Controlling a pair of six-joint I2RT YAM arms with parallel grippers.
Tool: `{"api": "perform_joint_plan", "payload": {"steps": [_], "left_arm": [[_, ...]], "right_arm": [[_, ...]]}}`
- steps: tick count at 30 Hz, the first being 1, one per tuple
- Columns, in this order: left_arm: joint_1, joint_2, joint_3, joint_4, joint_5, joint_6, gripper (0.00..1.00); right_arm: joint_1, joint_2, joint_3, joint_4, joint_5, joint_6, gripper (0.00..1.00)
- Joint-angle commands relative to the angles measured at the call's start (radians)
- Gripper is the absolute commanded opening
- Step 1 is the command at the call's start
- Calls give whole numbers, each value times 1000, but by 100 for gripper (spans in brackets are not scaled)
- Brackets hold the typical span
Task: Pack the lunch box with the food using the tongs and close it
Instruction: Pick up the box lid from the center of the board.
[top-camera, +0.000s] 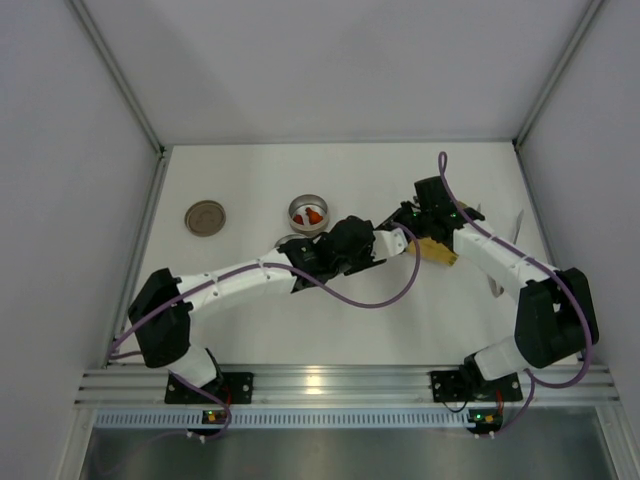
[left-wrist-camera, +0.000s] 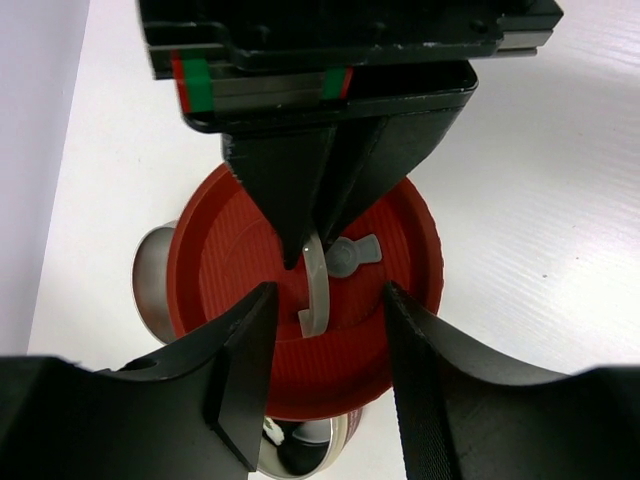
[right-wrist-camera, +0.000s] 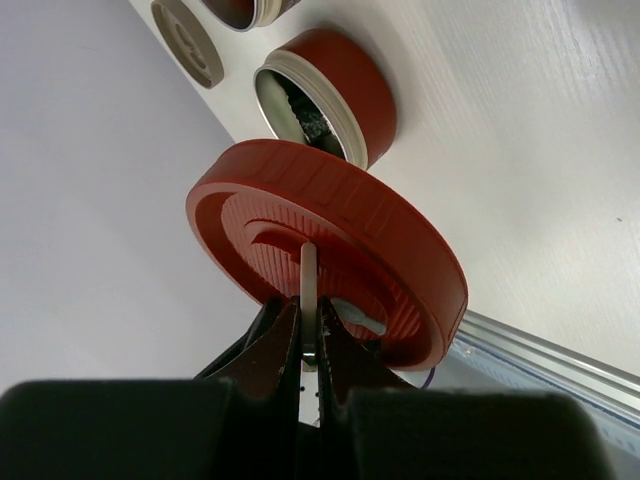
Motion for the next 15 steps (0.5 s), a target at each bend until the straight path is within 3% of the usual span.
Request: {"api": "perform_joint_plan", "payload": {"steps": [1,15], "left_arm": [[12,-74,16,73,9,-13,52],[30,-86,21,73,6,-18,60]], "right_arm": [[-6,-33,5,26,0,-8,0],[-11,-32,-9,49,-9,1,0]]}}
